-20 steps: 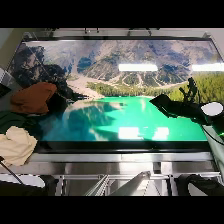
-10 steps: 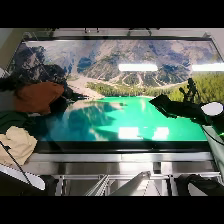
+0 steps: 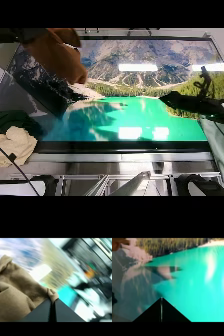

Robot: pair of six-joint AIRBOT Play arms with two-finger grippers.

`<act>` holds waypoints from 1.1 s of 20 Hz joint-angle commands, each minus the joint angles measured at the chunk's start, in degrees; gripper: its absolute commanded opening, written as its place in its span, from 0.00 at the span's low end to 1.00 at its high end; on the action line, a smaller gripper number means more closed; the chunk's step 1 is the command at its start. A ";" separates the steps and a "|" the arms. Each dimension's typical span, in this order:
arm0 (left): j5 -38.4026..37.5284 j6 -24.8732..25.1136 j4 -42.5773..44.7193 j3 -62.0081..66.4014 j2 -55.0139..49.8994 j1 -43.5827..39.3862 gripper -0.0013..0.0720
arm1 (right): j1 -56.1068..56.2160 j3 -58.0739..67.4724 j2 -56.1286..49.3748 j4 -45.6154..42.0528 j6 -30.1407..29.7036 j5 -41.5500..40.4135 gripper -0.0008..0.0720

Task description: Fold the shirts.

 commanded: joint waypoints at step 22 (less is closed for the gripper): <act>2.45 -11.08 32.09 -59.78 7.37 -13.11 0.48 | 0.07 1.81 -26.18 -7.32 -16.74 24.65 0.63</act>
